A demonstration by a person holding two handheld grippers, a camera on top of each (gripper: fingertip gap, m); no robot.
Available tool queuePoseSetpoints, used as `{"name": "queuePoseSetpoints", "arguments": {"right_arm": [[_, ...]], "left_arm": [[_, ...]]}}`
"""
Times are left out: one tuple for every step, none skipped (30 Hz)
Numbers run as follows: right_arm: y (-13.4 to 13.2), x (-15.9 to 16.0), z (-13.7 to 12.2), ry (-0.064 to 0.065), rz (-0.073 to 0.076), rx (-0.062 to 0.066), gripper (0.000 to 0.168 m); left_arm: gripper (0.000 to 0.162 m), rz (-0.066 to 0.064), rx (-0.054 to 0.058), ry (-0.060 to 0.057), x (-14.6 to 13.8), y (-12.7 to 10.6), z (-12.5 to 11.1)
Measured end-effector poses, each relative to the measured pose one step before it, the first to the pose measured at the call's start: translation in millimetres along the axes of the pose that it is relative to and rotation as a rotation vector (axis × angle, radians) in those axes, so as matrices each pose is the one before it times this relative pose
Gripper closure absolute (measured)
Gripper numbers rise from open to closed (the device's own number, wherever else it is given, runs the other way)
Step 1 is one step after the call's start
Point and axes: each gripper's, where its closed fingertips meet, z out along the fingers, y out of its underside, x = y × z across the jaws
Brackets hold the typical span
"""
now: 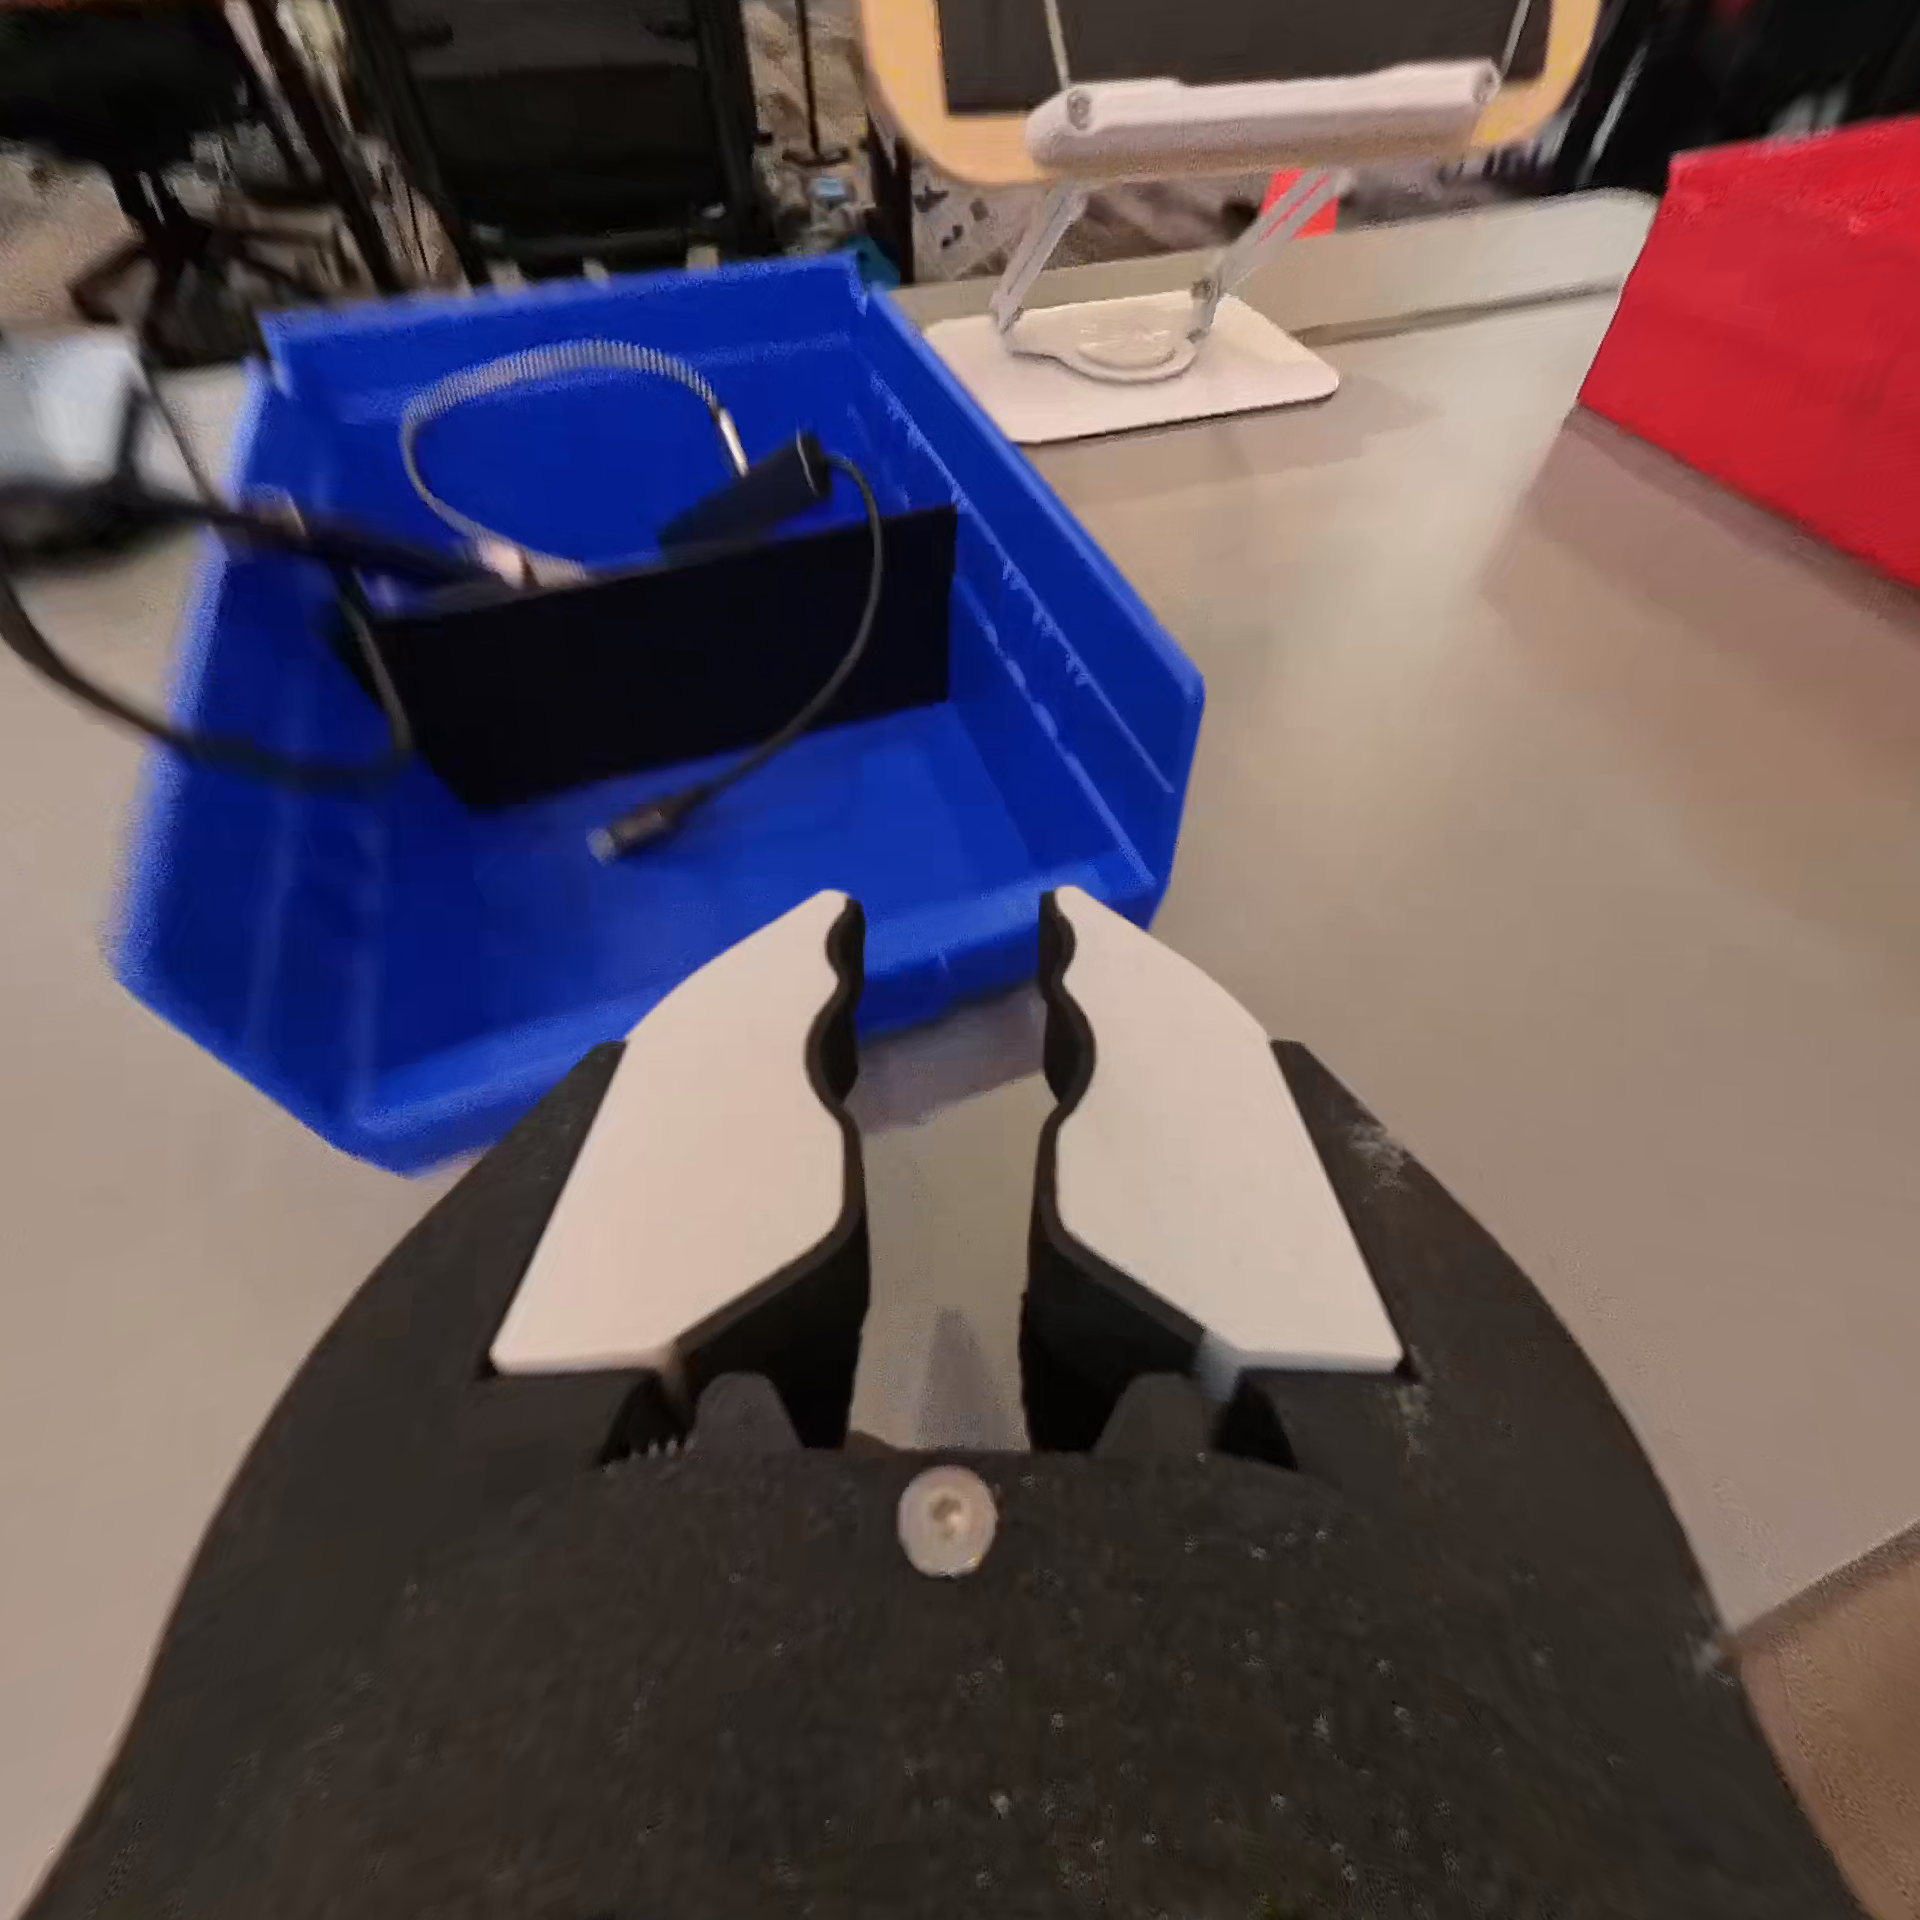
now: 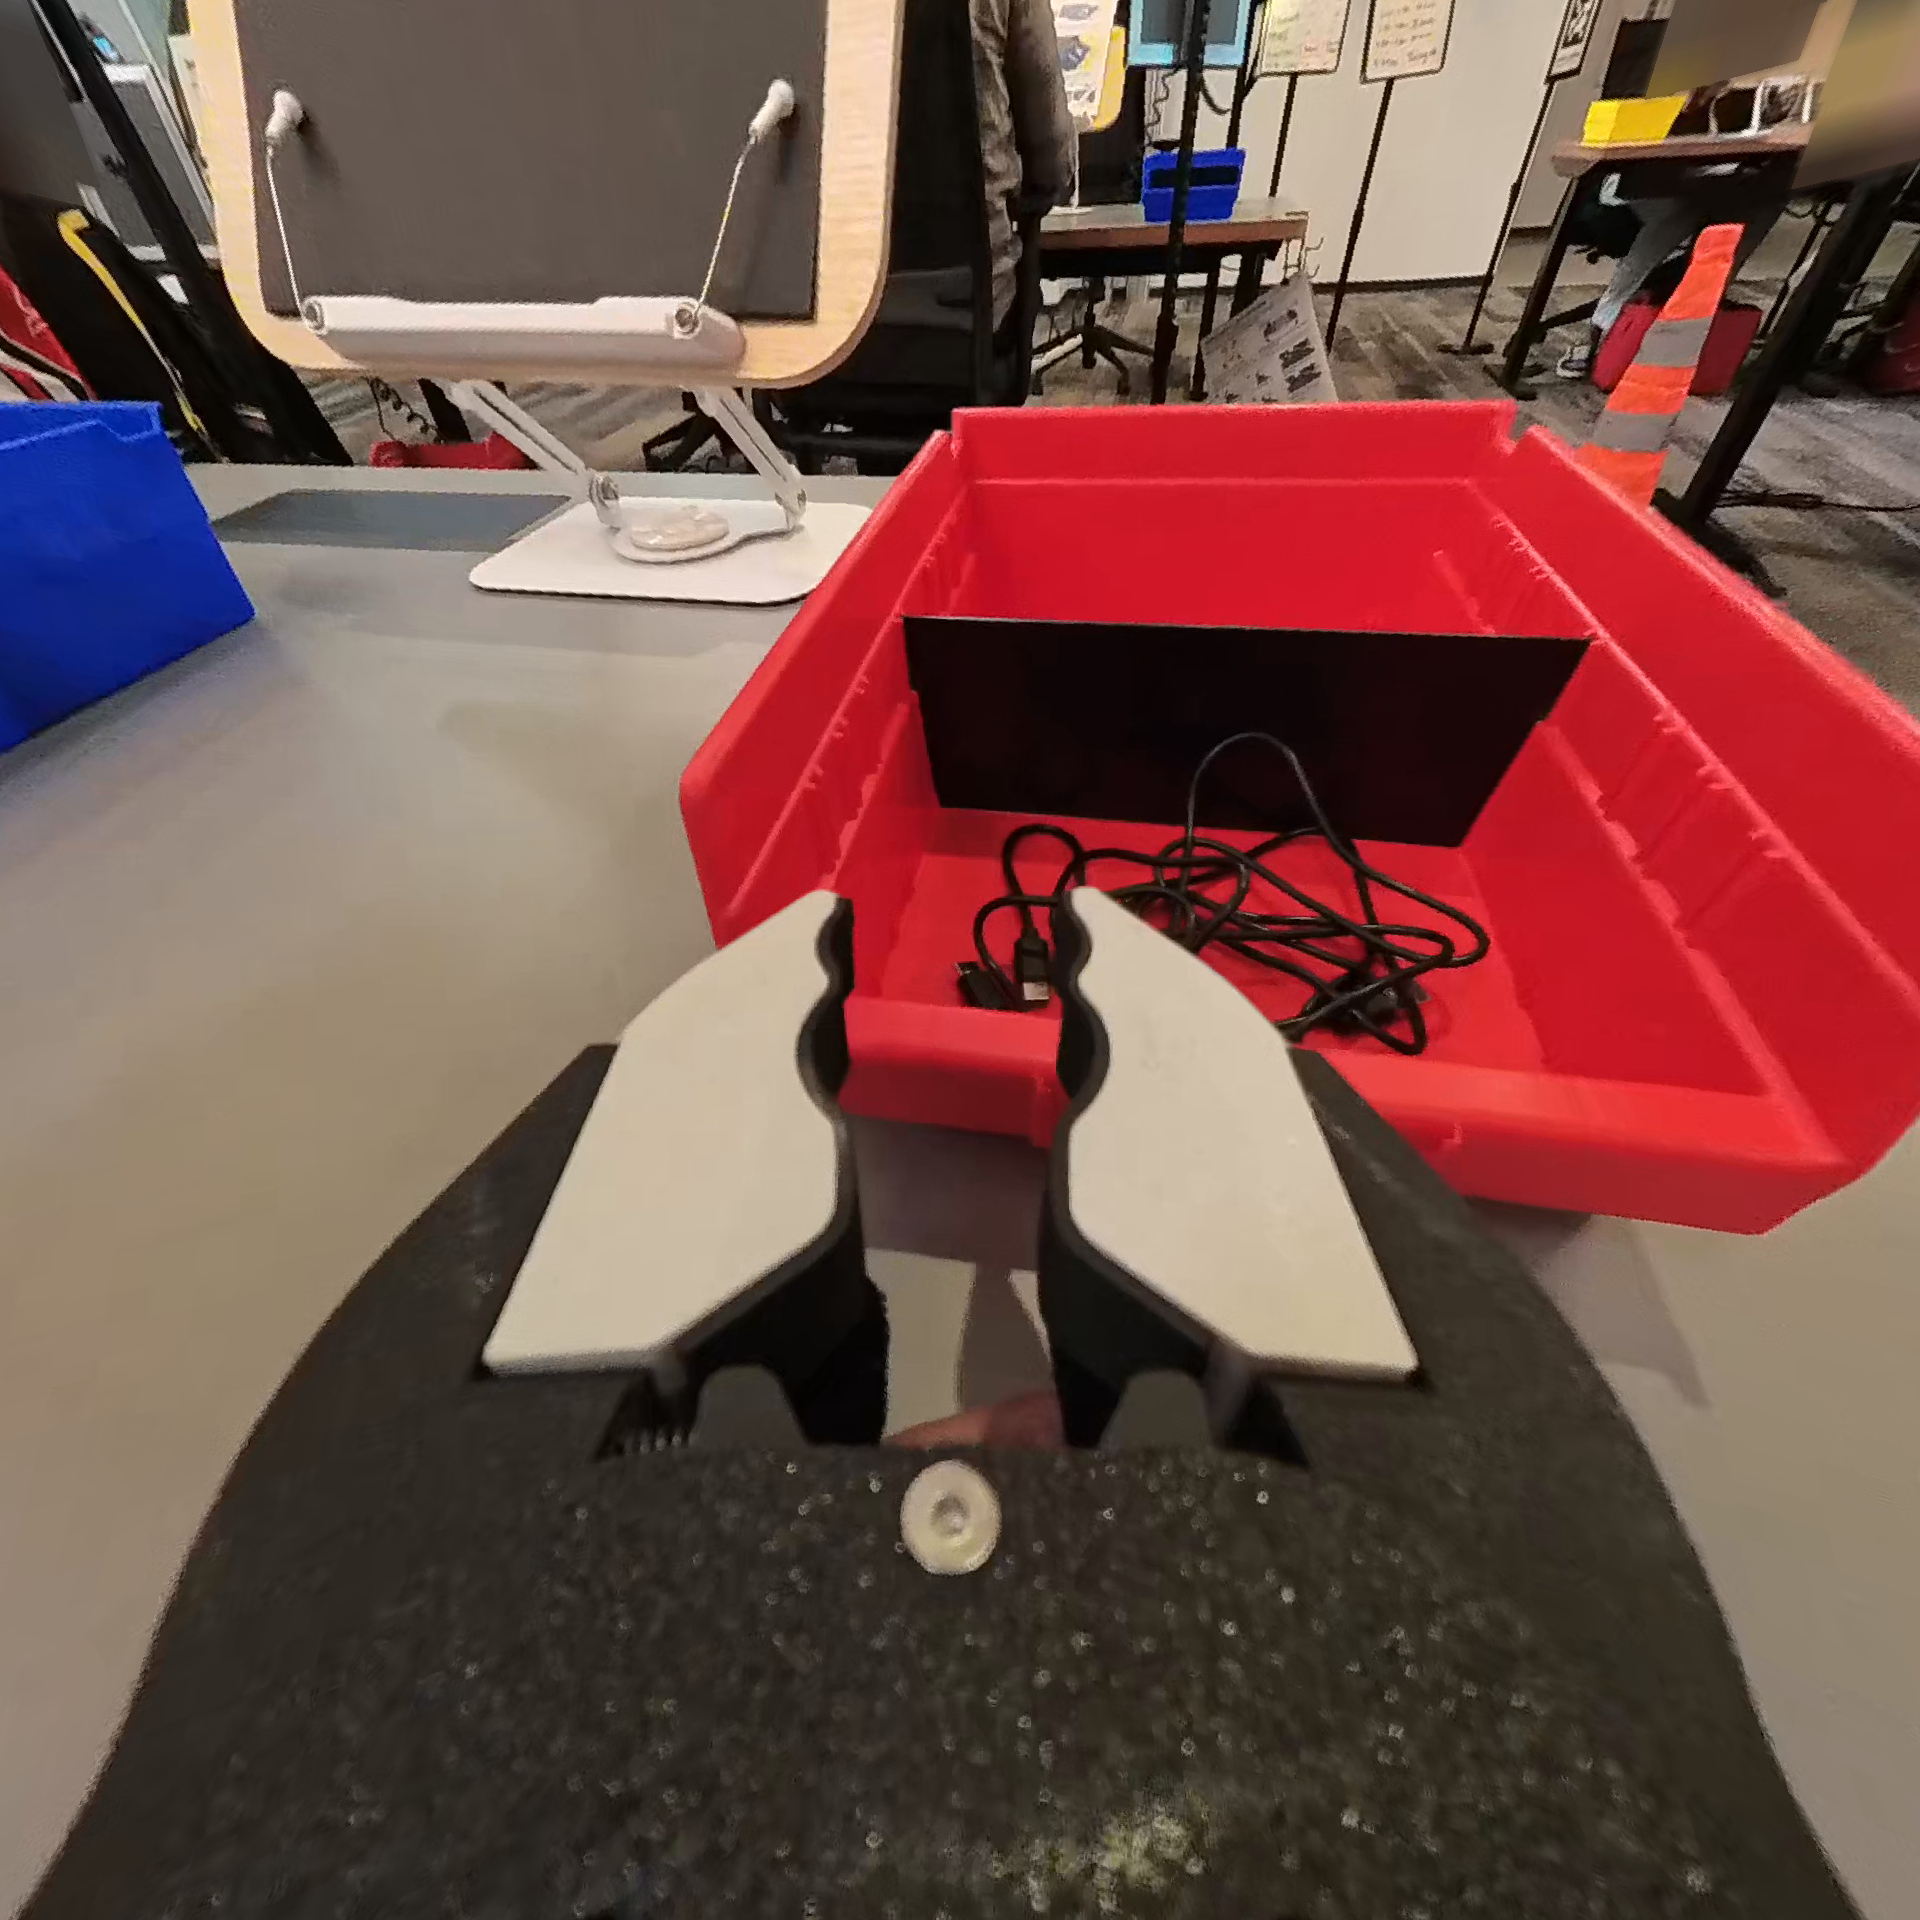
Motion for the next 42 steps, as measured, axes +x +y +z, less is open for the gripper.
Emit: {"name": "queuePoseSetpoints", "arguments": {"right_arm": [[-0.25, -0.85, 0.42, -0.0039, -0.0037, 0.0007, 0.132], [-0.73, -0.73, 0.16, -0.0043, 0.0009, 0.0043, 0.132], [-0.44, -1.35, 0.05, -0.0086, 0.0060, 0.0036, 0.132], [-0.02, -1.38, -0.12, -0.0093, 0.0108, 0.0000, 0.133], [0.11, -1.26, -0.31, -0.0082, 0.0140, -0.0001, 0.133], [-0.20, -1.20, -0.58, -0.0080, 0.0147, 0.0020, 0.133], [0.02, -1.15, -0.63, -0.0072, 0.0140, 0.0010, 0.133], [0.33, -0.86, -0.72, -0.0061, 0.0119, -0.0015, 0.133], [0.46, -0.52, -0.79, -0.0043, 0.0092, -0.0025, 0.133], [0.16, 0.04, -0.94, -0.0013, 0.0062, -0.0014, 0.133], [-0.29, 0.21, -0.90, 0.0006, 0.0040, 0.0009, 0.133], [-0.47, 0.15, -0.88, -0.0005, 0.0028, 0.0016, 0.133], [-0.42, 0.12, -0.58, -0.0011, 0.0024, 0.0014, 0.133], [-0.09, 0.11, -0.29, -0.0021, 0.0028, 0.0005, 0.133], [0.40, -0.08, 0.00, -0.0035, 0.0038, -0.0017, 0.133], [0.99, -0.20, 0.22, -0.0041, 0.0053, -0.0037, 0.133], [1.35, -0.53, 0.49, -0.0069, 0.0069, -0.0058, 0.133], [1.49, -0.90, 0.67, -0.0081, 0.0089, -0.0074, 0.133], [1.28, -0.79, 0.76, -0.0076, 0.0097, -0.0060, 0.133], [0.86, -1.05, 0.62, -0.0077, 0.0100, -0.0036, 0.133], [0.36, -1.52, 0.55, -0.0092, 0.0090, -0.0013, 0.133], [0.44, -1.71, 0.48, -0.0093, 0.0073, -0.0013, 0.134], [0.52, -1.70, 0.52, -0.0080, 0.0053, -0.0023, 0.134], [0.60, -1.84, 0.36, -0.0066, 0.0026, -0.0025, 0.134], [0.33, -1.78, 0.10, -0.0054, 0.0000, -0.0018, 0.134], [0.21, -1.48, -0.05, -0.0031, -0.0018, -0.0001, 0.134], [-0.01, -1.31, -0.13, -0.0016, -0.0034, 0.0005, 0.135], [0.01, -1.15, -0.30, -0.0006, -0.0044, -0.0002, 0.135], [-0.05, -0.83, -0.24, 0.0004, -0.0042, -0.0003, 0.135], [-0.07, -0.78, -0.29, -0.0004, -0.0035, 0.0004, 0.135], [-0.22, -0.76, -0.22, -0.0002, -0.0022, 0.0005, 0.135], [-0.09, -0.52, -0.20, 0.0002, -0.0016, 0.0006, 0.135], [-0.09, -0.54, -0.03, -0.0001, -0.0015, 0.0003, 0.135], [0.23, -0.61, 0.04, -0.0005, -0.0019, -0.0008, 0.136], [0.23, -0.32, -0.03, 0.0012, -0.0031, -0.0015, 0.136], [-0.13, -0.14, -0.21, 0.0028, -0.0053, 0.0004, 0.136], [-0.42, -0.41, -0.13, 0.0019, -0.0076, 0.0015, 0.136], [-0.24, -0.58, -0.19, 0.0014, -0.0089, 0.0003, 0.136], [-0.55, -0.61, -0.28, 0.0031, -0.0103, 0.0019, 0.136], [-0.82, -0.84, -0.25, 0.0024, -0.0126, 0.0045, 0.136], [-0.98, -1.36, -0.16, 0.0008, -0.0141, 0.0042, 0.136], [-0.74, -2.00, -0.07, -0.0013, -0.0139, 0.0031, 0.136]], "left_arm": [[0.131, 0.0910, -0.0294, 0.0039, -5.32, -13.55, -0.34], [0.131, 0.0857, -0.0474, 0.0027, -8.92, -12.85, 1.17], [0.129, 0.0705, -0.0503, 0.0052, -11.95, -13.03, 1.76], [0.127, 0.0560, -0.0477, 0.0150, -13.34, -12.36, 2.16], [0.127, 0.0442, -0.0538, 0.0062, -17.06, -9.56, 3.18], [0.127, 0.0395, -0.0679, -0.0023, -19.99, -4.91, 4.98], [0.124, 0.0354, -0.0828, 0.0033, -19.76, 0.22, 7.06], [0.122, 0.0188, -0.0836, 0.0107, -18.15, 3.05, 8.71], [0.121, -0.0022, -0.0697, 0.0247, -14.71, 3.20, 9.70], [0.119, -0.0203, -0.0603, 0.0455, -9.86, 2.75, 10.54], [0.119, -0.0318, -0.0564, 0.0400, -8.59, 3.08, 10.89], [0.119, -0.0285, -0.0520, 0.0120, -10.32, 3.52, 10.70], [0.118, -0.0191, -0.0501, 0.0020, -8.99, 4.58, 9.99], [0.118, -0.0201, -0.0433, 0.0032, -6.74, 4.82, 8.86], [0.118, -0.0219, -0.0334, 0.0096, -4.19, 4.47, 7.90], [0.118, -0.0225, -0.0249, 0.0168, -1.68, 4.04, 6.62], [0.119, -0.0258, -0.0096, 0.0236, 0.12, 2.56, 5.06], [0.123, -0.0246, 0.0004, 0.0270, 1.34, 1.57, 3.61], [0.130, -0.0210, 0.0055, 0.0195, 0.82, 1.00, 2.29], [0.139, -0.0141, 0.0117, 0.0142, 0.76, 0.26, 1.28], [0.140, -0.0099, 0.0168, 0.0109, 0.99, -0.26, 0.22], [0.142, -0.0112, 0.0150, 0.0006, -0.14, -0.11, -0.97], [0.143, -0.0099, 0.0100, -0.0034, -0.20, 0.39, -2.19], [0.144, -0.0052, 0.0141, -0.0046, 0.05, -0.34, -3.91], [0.146, -0.0005, 0.0190, -0.0100, -0.36, -1.40, -5.86], [0.147, 0.0026, 0.0207, -0.0152, -1.09, -1.94, -7.65], [0.148, 0.0059, 0.0226, -0.0163, -1.28, -2.71, -9.18], [0.150, 0.0112, 0.0249, -0.0189, -1.82, -3.55, -10.72], [0.150, 0.0132, 0.0269, -0.0234, -2.71, -4.61, -12.07], [0.150, 0.0148, 0.0305, -0.0251, -3.08, -5.90, -13.25], [0.150, 0.0170, 0.0334, -0.0263, -3.26, -7.22, -14.27], [0.150, 0.0138, 0.0306, -0.0240, -3.10, -7.67, -14.73], [0.150, 0.0141, 0.0259, -0.0190, -2.61, -7.65, -14.86], [0.150, 0.0174, 0.0280, -0.0222, -2.83, -8.29, -14.93], [0.150, 0.0171, 0.0326, -0.0317, -4.09, -9.31, -14.89], [0.150, 0.0178, 0.0333, -0.0361, -4.90, -9.91, -14.57], [0.150, 0.0211, 0.0387, -0.0348, -4.75, -11.04, -14.48], [0.150, 0.0188, 0.0466, -0.0351, -5.10, -12.60, -14.31], [0.150, 0.0118, 0.0473, -0.0352, -5.46, -13.29, -13.91], [0.150, 0.0110, 0.0524, -0.0319, -5.09, -14.33, -13.26], [0.150, 0.0150, 0.0597, -0.0205, -2.95, -15.50, -12.48], [0.150, 0.0110, 0.0662, -0.0051, 0.20, -15.98, -10.97]]}}
